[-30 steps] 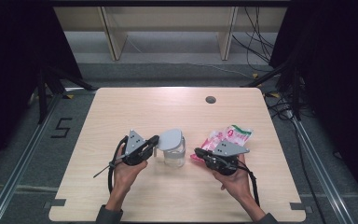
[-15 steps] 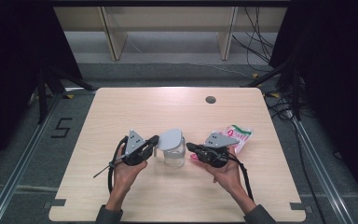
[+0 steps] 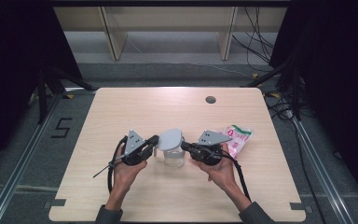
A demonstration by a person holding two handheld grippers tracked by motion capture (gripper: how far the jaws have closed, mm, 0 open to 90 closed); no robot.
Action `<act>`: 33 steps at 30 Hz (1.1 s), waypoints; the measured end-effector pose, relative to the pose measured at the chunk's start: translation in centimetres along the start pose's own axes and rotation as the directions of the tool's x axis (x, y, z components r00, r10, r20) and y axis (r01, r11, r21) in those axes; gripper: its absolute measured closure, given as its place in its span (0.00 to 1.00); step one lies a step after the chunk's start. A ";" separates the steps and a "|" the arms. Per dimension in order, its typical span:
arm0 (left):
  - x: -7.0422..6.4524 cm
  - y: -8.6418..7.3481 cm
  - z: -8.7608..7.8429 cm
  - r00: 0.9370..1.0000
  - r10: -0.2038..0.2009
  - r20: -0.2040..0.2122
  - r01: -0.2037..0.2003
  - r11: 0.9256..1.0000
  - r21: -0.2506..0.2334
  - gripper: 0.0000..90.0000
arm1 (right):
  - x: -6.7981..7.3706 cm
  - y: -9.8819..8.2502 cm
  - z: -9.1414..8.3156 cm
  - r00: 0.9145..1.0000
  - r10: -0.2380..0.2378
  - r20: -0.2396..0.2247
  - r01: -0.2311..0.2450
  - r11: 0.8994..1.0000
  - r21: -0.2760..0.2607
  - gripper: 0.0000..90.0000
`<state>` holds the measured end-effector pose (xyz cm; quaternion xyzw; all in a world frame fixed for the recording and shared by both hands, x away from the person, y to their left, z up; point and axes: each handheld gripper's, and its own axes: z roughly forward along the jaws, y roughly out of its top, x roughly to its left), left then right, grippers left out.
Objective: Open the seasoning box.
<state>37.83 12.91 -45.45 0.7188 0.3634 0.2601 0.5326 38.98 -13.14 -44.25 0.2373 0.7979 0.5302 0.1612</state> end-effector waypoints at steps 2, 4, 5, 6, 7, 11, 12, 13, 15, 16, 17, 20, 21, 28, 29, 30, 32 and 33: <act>0.3 0.1 -0.3 1.000 -0.008 0.017 0.008 1.000 -0.008 0.86 | 0.2 0.1 0.1 0.999 0.032 -0.022 -0.032 0.999 0.010 1.00; 0.6 0.0 -0.6 0.999 -0.037 0.034 0.038 0.999 -0.011 0.79 | 0.3 0.3 0.1 1.000 0.021 -0.019 -0.021 1.000 0.019 1.00; 0.8 -0.1 -0.8 0.998 -0.052 0.033 0.052 0.999 -0.014 0.77 | 0.3 0.3 0.1 1.000 0.010 -0.020 -0.010 1.000 0.013 1.00; 1.0 -0.2 -1.1 0.998 -0.064 0.026 0.064 0.998 -0.011 0.73 | 0.3 0.4 0.2 1.000 -0.003 -0.015 0.003 1.000 -0.003 1.00; 1.0 -0.3 -1.4 0.997 -0.072 0.027 0.073 0.997 -0.011 0.71 | 0.3 0.4 0.3 1.000 0.001 -0.022 -0.001 1.000 -0.010 1.00; 0.4 -1.0 -2.5 0.998 -0.057 0.018 0.057 0.998 0.035 0.60 | 0.5 0.5 0.1 1.000 0.001 -0.008 -0.001 1.000 0.002 1.00; 0.1 -1.2 -2.7 0.998 -0.065 0.012 0.064 0.997 0.045 0.57 | 0.4 0.5 0.1 1.000 -0.002 -0.012 0.002 1.000 -0.001 1.00; 0.0 -1.4 -2.8 0.998 -0.068 0.007 0.068 0.996 0.059 0.54 | 0.4 0.6 0.2 1.000 0.000 -0.016 0.000 1.000 -0.005 1.00; -0.4 -1.9 -2.9 0.996 -0.092 -0.001 0.092 0.993 0.071 0.48 | 0.5 0.6 0.2 1.000 -0.003 -0.015 0.003 1.000 -0.003 1.00; -0.5 -2.0 -3.0 0.997 -0.082 0.001 0.081 0.993 0.090 0.45 | 0.6 0.6 0.4 1.000 0.004 -0.005 -0.004 1.000 -0.028 1.00; -0.7 -2.2 -3.1 0.994 -0.102 0.031 0.099 0.990 0.105 0.43 | 0.6 0.6 0.5 1.000 0.006 -0.011 -0.006 1.000 -0.031 1.00; -1.6 -3.0 -3.9 0.995 -0.090 0.041 0.084 0.987 0.140 0.39 | 0.7 0.9 0.6 0.999 0.008 -0.040 -0.009 1.000 -0.015 1.00; -1.7 -3.4 -4.0 0.995 -0.083 0.048 0.076 0.987 0.145 0.38 | 0.6 0.9 0.6 1.000 -0.012 -0.023 0.011 1.000 -0.025 1.00; -2.0 -4.8 -4.4 0.997 -0.073 0.021 0.068 0.982 0.174 0.35 | 1.6 1.9 1.4 0.999 -0.023 -0.033 0.022 0.999 -0.033 1.00; -2.1 -4.8 -4.4 0.998 -0.063 0.018 0.058 0.982 0.182 0.34 | 1.7 2.1 1.5 0.998 -0.042 -0.039 0.041 0.998 -0.037 1.00; -2.2 -4.8 -4.4 0.998 -0.058 0.017 0.054 0.983 0.177 0.34 | 1.8 2.2 1.6 0.998 -0.050 -0.044 0.048 0.998 -0.046 1.00; -2.3 -4.8 -4.4 0.999 -0.049 0.019 0.045 0.982 0.181 0.33 | 2.2 2.4 1.7 0.998 -0.046 -0.048 0.044 0.998 -0.048 1.00; -2.5 -4.8 -4.4 0.999 -0.048 0.021 0.044 0.983 0.180 0.33 | 2.3 2.5 1.8 0.997 -0.055 -0.055 0.052 0.998 -0.045 1.00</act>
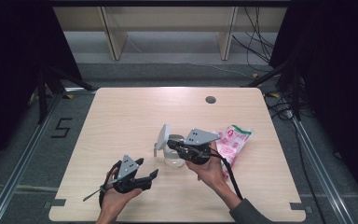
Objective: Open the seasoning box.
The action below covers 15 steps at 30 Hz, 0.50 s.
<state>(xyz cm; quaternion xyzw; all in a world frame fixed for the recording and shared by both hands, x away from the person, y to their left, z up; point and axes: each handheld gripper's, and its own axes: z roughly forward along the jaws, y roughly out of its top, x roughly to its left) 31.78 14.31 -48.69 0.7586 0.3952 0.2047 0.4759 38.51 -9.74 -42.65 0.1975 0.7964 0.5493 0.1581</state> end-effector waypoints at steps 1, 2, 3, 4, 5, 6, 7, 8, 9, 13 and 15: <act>-0.1 0.0 0.0 1.000 -0.001 0.004 0.001 1.000 0.000 0.33 | 0.2 0.1 0.1 1.000 0.002 0.002 -0.002 1.000 -0.009 1.00; -0.1 0.0 0.0 1.000 0.000 0.006 0.000 1.000 0.000 0.33 | 0.3 0.2 0.2 1.000 -0.001 -0.005 0.001 1.000 -0.003 1.00; -0.1 0.0 0.0 1.000 0.001 0.007 -0.001 1.000 0.000 0.33 | 0.6 0.2 0.3 1.000 -0.003 0.000 0.003 1.000 -0.012 1.00; -0.1 0.0 0.0 1.000 0.005 0.005 -0.005 1.000 0.006 0.33 | 0.7 0.3 0.3 1.000 -0.015 -0.003 0.015 1.000 -0.013 0.99; -0.1 0.0 0.1 1.000 -0.007 0.011 0.007 1.000 -0.006 0.33 | 0.7 0.4 0.2 1.000 -0.019 -0.011 0.019 1.000 -0.003 0.99; -0.1 0.0 0.0 1.000 -0.008 0.005 0.008 1.000 -0.004 0.33 | 0.8 0.4 0.2 1.000 -0.013 -0.010 0.013 1.000 -0.011 0.99; 0.1 0.0 0.0 1.000 -0.004 0.012 0.004 1.000 -0.001 0.33 | 0.8 0.4 0.0 1.000 -0.013 -0.009 0.013 1.000 -0.016 0.99; 0.2 0.1 -0.1 1.000 0.011 0.008 -0.011 1.000 -0.003 0.33 | 0.7 0.5 -0.2 1.000 0.000 -0.022 0.000 1.000 -0.026 0.98; 0.1 0.0 -0.2 1.000 0.000 0.003 0.000 1.000 -0.001 0.33 | 0.5 0.6 -0.6 1.000 -0.017 -0.012 0.017 1.000 -0.023 0.97; 0.0 0.1 -0.3 1.000 0.000 0.010 0.000 1.000 -0.009 0.33 | -0.5 0.4 -2.4 0.999 0.043 0.013 -0.043 0.999 -0.028 0.88; -0.1 0.0 -0.3 1.000 -0.001 0.010 0.001 1.000 -0.007 0.32 | -1.3 -0.2 -3.8 0.998 0.049 0.038 -0.048 0.999 -0.015 0.77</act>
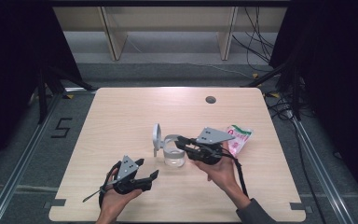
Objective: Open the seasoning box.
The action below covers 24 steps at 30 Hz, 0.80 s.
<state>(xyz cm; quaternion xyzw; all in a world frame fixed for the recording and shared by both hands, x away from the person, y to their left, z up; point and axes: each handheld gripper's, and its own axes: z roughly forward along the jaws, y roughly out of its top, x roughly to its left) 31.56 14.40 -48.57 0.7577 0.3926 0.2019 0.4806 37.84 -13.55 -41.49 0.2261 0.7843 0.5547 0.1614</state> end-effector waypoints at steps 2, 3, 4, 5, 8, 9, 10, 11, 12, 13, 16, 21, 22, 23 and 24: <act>-0.1 0.0 0.0 1.000 -0.002 0.003 0.002 1.000 0.005 0.32 | -1.1 -0.9 -1.9 0.998 0.049 0.049 -0.050 0.998 0.023 0.69; -0.2 0.0 0.1 1.000 -0.017 0.005 0.017 1.000 -0.008 0.32 | -1.4 -1.3 -2.5 0.995 0.080 0.057 -0.082 0.996 0.023 0.65; -0.1 0.0 0.1 1.000 -0.014 -0.001 0.014 1.000 0.001 0.32 | -2.2 -1.9 -3.5 0.992 0.100 0.078 -0.102 0.994 0.023 0.61; -0.1 0.0 0.0 1.000 -0.003 0.000 0.003 1.000 0.006 0.32 | -2.6 -2.3 -4.1 0.988 0.119 0.101 -0.122 0.992 0.024 0.58; -0.2 0.0 0.2 1.000 -0.001 0.009 0.001 1.000 0.008 0.32 | -3.9 -3.9 -6.2 0.968 0.178 0.179 -0.187 0.982 0.035 0.53; -0.1 0.0 0.3 1.000 -0.004 0.012 0.004 1.000 0.003 0.32 | -4.3 -4.6 -6.8 0.959 0.194 0.206 -0.203 0.979 0.025 0.53; -0.2 -0.1 0.3 1.000 -0.010 0.011 0.009 1.000 0.006 0.33 | -4.7 -5.2 -7.4 0.953 0.210 0.217 -0.219 0.975 0.022 0.52; -0.3 -0.2 0.4 1.000 -0.011 0.010 0.011 1.000 0.011 0.33 | -5.1 -5.7 -7.9 0.948 0.229 0.221 -0.240 0.970 0.026 0.52; -0.3 -0.2 0.4 1.000 -0.011 0.010 0.011 1.000 0.011 0.33 | -5.1 -5.7 -7.9 0.948 0.229 0.221 -0.240 0.970 0.026 0.52; -0.2 -0.2 0.4 1.000 0.013 0.003 -0.013 1.000 0.029 0.33 | -5.5 -6.6 -8.7 0.922 0.268 0.280 -0.286 0.958 0.024 0.50; -0.4 -0.2 0.4 1.000 0.000 0.014 0.000 1.000 0.017 0.33 | -6.5 -7.9 -9.9 0.901 0.298 0.315 -0.321 0.947 0.024 0.48; -0.4 0.1 0.0 1.000 0.016 0.014 -0.017 1.000 0.007 0.32 | -7.4 -9.4 -10.9 0.838 0.385 0.387 -0.420 0.908 0.004 0.45; -0.5 0.0 0.1 1.000 -0.004 0.014 0.004 1.000 0.010 0.32 | -7.8 -9.7 -11.0 0.843 0.365 0.396 -0.401 0.916 0.011 0.44; -0.5 0.1 0.1 1.000 -0.006 0.024 0.006 1.000 0.008 0.32 | -7.7 -9.9 -11.1 0.825 0.405 0.395 -0.444 0.896 0.008 0.44; -0.6 0.1 0.2 0.999 -0.020 0.039 0.020 1.000 -0.002 0.32 | -7.8 -10.0 -11.1 0.818 0.416 0.398 -0.457 0.890 0.008 0.44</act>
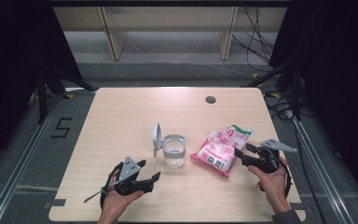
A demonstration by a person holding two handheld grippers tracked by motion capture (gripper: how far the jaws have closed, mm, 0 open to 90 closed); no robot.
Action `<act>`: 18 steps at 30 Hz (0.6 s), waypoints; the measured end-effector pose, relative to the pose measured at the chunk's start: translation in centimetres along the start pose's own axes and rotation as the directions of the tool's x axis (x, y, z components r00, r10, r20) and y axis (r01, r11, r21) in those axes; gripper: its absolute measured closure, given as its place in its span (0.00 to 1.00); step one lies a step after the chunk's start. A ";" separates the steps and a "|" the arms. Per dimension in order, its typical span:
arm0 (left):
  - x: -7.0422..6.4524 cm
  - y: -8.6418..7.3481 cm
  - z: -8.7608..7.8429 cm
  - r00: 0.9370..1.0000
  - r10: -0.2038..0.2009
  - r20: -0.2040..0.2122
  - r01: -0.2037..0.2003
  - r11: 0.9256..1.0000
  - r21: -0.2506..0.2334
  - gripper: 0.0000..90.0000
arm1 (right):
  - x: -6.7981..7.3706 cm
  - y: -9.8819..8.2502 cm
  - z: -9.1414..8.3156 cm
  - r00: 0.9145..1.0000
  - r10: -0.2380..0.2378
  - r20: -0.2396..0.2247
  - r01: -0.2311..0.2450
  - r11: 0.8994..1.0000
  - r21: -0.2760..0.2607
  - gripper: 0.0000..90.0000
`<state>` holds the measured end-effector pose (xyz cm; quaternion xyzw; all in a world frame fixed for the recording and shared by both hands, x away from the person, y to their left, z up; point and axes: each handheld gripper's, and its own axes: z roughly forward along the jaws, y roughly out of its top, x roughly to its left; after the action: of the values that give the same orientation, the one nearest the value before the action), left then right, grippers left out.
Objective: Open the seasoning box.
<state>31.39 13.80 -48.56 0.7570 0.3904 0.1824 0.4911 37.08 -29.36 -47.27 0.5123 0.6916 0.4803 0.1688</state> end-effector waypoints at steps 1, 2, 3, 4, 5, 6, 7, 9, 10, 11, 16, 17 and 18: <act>-0.1 0.0 -0.1 1.000 0.006 -0.004 -0.006 1.000 0.009 0.32 | -0.6 0.0 0.2 0.999 -0.048 0.006 0.048 0.999 0.006 0.44; -0.2 0.0 0.1 1.000 0.007 0.004 -0.007 1.000 0.006 0.32 | -0.3 -0.1 0.2 1.000 -0.008 0.010 0.008 1.000 0.020 0.43; -0.2 0.0 0.1 1.000 0.018 0.006 -0.018 1.000 0.012 0.32 | -0.7 0.0 0.3 0.999 -0.035 0.009 0.034 0.999 0.017 0.43; -0.3 0.0 0.1 1.000 0.017 0.010 -0.017 1.000 0.012 0.32 | -0.7 -0.2 0.4 0.999 -0.024 0.027 0.024 1.000 0.018 0.43; -0.3 0.0 0.2 1.000 0.017 0.012 -0.017 1.000 0.011 0.32 | -0.6 -0.2 0.3 0.999 -0.005 0.034 0.003 0.999 0.038 0.43; -0.4 0.0 0.1 1.000 0.018 0.003 -0.019 1.000 0.018 0.32 | -0.7 -0.3 0.3 1.000 0.002 0.024 -0.003 0.999 0.041 0.43; -0.4 0.0 0.1 1.000 0.021 0.005 -0.021 1.000 0.019 0.32 | -0.9 -0.3 0.4 1.000 0.005 0.024 -0.006 0.999 0.044 0.42; -0.5 0.0 0.2 1.000 0.014 0.009 -0.014 1.000 0.011 0.32 | -1.2 -0.5 0.7 1.000 0.001 0.024 -0.002 0.999 0.040 0.42; -0.5 0.0 0.2 1.000 0.017 0.010 -0.017 1.000 0.010 0.32 | -1.3 -0.6 0.8 1.000 -0.005 0.023 0.005 0.999 0.035 0.42; -0.6 0.0 0.2 1.000 0.010 0.010 -0.010 1.000 0.006 0.32 | -1.5 -0.5 0.7 1.000 -0.023 0.018 0.022 0.999 0.050 0.41; -0.7 -0.1 0.4 1.000 0.020 0.011 -0.020 1.000 0.021 0.32 | -1.3 -0.7 1.3 1.000 0.007 0.016 -0.008 0.999 0.051 0.40; -0.6 -0.1 0.5 1.000 0.020 0.018 -0.020 1.000 0.020 0.32 | -1.3 -0.8 1.4 1.000 0.015 0.014 -0.016 0.998 0.053 0.40; -0.8 -0.1 0.5 1.000 0.011 0.013 -0.011 1.000 0.018 0.32 | -1.5 -0.8 1.6 1.000 0.018 0.012 -0.019 0.998 0.054 0.40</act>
<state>31.17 12.96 -48.77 0.7646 0.3847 0.1768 0.4858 38.41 -29.87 -49.06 0.5260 0.6985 0.4599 0.1544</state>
